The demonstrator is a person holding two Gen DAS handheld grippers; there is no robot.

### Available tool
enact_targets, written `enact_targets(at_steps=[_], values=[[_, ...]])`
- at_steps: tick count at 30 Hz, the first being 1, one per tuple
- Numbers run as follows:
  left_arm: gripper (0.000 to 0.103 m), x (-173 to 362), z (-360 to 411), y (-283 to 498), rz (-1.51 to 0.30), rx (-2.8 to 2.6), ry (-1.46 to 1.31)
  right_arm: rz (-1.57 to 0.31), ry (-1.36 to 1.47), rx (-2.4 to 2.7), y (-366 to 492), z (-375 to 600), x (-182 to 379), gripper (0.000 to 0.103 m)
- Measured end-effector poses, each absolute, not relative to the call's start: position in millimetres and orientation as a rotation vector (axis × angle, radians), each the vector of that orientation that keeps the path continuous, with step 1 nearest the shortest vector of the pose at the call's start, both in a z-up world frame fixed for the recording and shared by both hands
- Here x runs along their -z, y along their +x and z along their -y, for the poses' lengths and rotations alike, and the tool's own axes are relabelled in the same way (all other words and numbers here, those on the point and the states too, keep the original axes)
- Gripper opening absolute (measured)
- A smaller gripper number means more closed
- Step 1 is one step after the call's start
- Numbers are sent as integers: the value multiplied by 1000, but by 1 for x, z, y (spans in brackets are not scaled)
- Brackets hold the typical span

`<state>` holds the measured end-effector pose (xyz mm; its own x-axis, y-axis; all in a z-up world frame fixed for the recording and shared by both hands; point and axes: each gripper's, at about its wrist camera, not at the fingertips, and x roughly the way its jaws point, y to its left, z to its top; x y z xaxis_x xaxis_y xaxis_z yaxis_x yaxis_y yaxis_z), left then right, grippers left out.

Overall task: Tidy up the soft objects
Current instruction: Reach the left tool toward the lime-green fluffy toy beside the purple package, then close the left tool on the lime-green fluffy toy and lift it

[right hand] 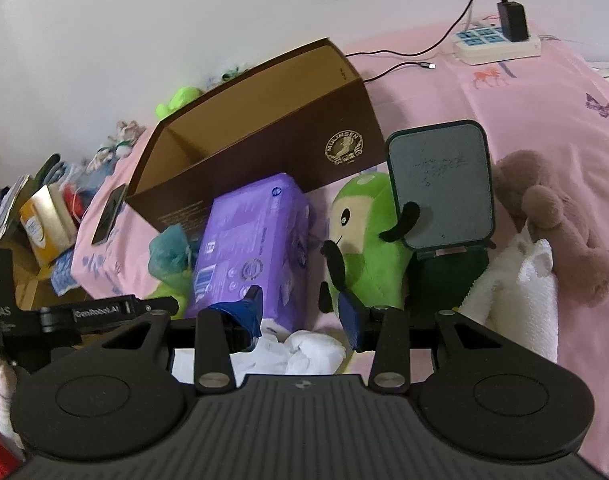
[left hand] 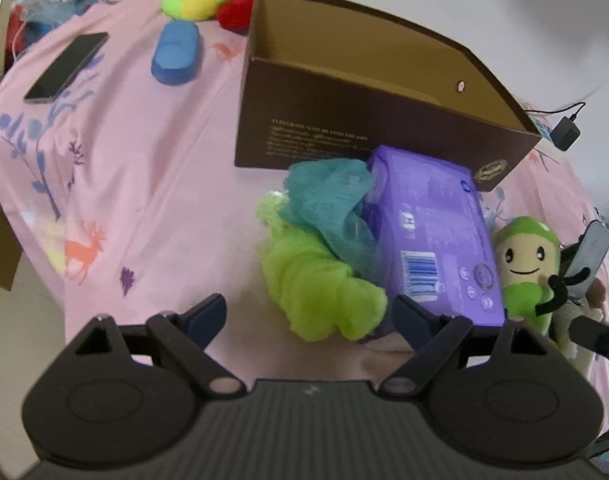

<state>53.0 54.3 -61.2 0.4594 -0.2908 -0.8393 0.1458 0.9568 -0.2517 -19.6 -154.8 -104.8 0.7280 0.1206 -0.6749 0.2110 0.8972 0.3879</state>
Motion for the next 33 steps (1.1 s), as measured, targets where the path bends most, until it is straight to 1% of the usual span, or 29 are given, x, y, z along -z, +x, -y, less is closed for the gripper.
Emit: enact_targets(at_steps=[6,7,8,9,12,15,17,21,22,23,24,26,28,29,31,33], values=[[87,68,-65,61,-1073,315,-178,-759,474,89,-16,148,105,24],[79,67,-65,60,-1067,327,-173,-759,475,94,-16,147,106,24],[62,66,-65,60,-1067,353,-170,-759,474,98,-15,145,106,24],[55,67,-65,60,-1076,375,-167,-759,475,98,-13,144,106,24],[54,69,-63,60,-1080,380,-140,-763,471,89,-10,140,106,24],[49,70,-63,57,-1067,385,-131,-764,466,82,-8,137,106,24],[43,68,-63,54,-1051,397,-115,-765,466,80,-7,137,106,24],[39,61,-58,43,-1015,424,-59,-772,466,71,-7,136,107,24],[35,60,-57,41,-1012,429,-49,-772,466,67,-7,136,106,24],[33,59,-57,39,-1014,432,-43,-772,465,64,-7,136,106,24],[33,59,-57,37,-1018,436,-38,-773,464,62,-7,135,106,24],[37,59,-59,33,-1020,445,-37,-775,463,56,-7,137,106,24],[38,58,-64,29,-1017,432,-48,-775,464,54,-8,138,105,24],[57,57,-65,29,-1014,432,-57,-776,465,55,-9,139,106,24],[83,54,-70,28,-1007,428,-95,-780,468,60,-9,141,106,24],[84,48,-71,30,-995,453,-127,-781,469,62,-11,141,106,24]])
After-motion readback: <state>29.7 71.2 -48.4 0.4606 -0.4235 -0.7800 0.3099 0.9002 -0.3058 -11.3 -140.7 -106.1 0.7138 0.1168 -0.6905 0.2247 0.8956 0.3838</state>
